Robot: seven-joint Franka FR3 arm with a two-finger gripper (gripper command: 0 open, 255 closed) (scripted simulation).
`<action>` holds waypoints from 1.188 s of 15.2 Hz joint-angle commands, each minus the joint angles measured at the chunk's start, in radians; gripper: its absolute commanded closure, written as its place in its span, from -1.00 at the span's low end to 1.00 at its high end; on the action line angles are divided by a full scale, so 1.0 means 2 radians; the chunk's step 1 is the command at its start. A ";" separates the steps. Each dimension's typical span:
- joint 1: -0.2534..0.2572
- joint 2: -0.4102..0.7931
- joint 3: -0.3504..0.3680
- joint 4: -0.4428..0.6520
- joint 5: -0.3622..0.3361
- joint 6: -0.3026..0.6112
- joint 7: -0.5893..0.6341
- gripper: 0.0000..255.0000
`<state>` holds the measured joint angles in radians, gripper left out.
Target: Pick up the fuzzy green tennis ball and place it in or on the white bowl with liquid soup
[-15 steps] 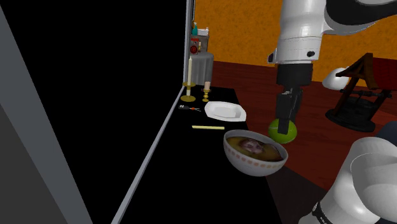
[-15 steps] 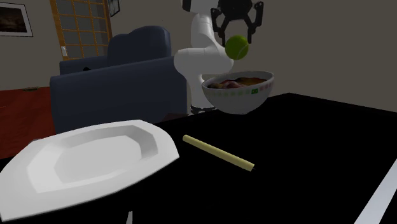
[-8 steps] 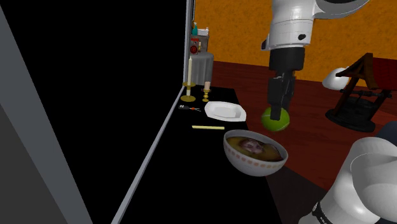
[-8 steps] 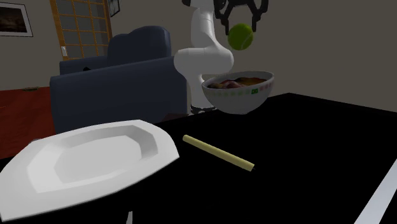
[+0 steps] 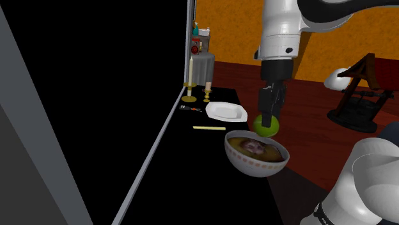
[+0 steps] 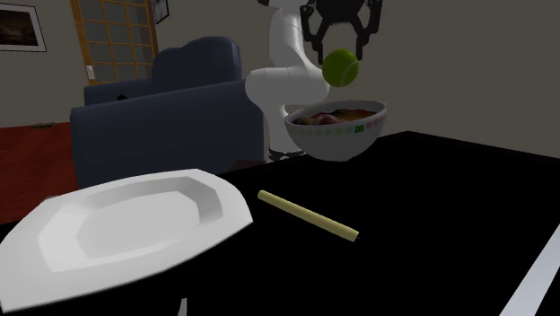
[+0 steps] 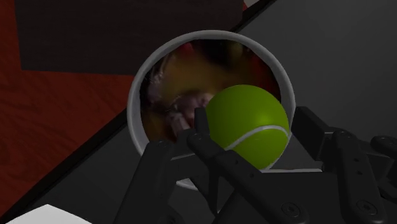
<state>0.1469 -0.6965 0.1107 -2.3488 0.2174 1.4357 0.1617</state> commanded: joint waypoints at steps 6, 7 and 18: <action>0.001 -0.004 0.004 -0.050 0.003 0.046 -0.007 1.00; 0.001 -0.004 0.006 -0.060 0.004 0.056 -0.008 1.00; 0.001 -0.003 0.005 -0.059 0.003 0.056 -0.008 -1.00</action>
<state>0.1494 -0.7030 0.1199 -2.4652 0.2240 1.5476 0.1452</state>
